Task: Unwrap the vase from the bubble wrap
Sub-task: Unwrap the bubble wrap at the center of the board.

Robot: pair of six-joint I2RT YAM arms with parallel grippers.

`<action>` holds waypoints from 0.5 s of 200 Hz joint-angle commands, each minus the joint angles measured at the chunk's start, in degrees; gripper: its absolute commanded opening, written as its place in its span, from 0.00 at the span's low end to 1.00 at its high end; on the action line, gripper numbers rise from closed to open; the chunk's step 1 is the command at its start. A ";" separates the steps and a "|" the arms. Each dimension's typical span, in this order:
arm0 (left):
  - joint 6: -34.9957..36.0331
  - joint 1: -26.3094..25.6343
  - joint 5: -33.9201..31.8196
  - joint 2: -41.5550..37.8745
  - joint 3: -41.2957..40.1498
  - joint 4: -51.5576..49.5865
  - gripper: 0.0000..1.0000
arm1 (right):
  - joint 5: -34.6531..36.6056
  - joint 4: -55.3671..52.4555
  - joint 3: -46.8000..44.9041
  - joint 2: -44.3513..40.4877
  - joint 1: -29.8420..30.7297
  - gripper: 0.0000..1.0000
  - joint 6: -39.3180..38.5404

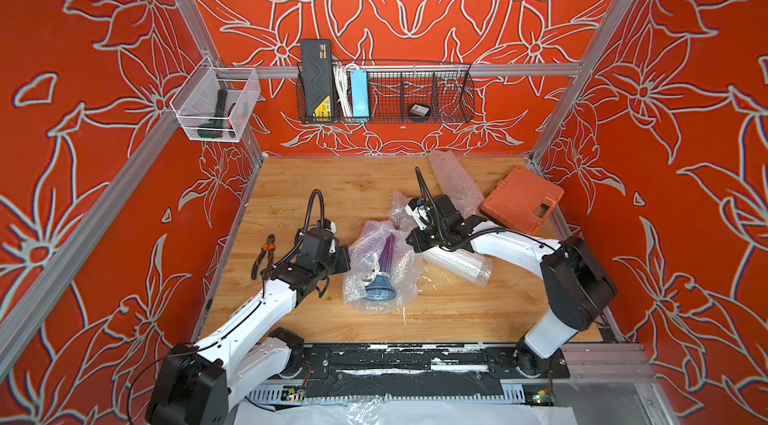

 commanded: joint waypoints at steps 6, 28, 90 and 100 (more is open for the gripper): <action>0.89 1.18 -6.11 -2.05 0.92 -3.28 0.00 | 3.96 3.40 -3.38 -4.23 -2.53 0.00 3.27; 0.69 1.18 -5.89 -1.62 0.94 -3.13 0.00 | 1.63 7.10 -6.20 -5.70 -3.28 0.00 5.99; 1.61 1.18 -4.61 -3.24 2.75 -4.78 0.52 | 0.26 4.99 -6.23 -7.47 -3.27 0.29 4.68; 2.76 1.16 -4.48 -3.79 4.73 -6.27 0.75 | 1.42 3.55 -6.16 -9.06 -3.33 0.37 3.74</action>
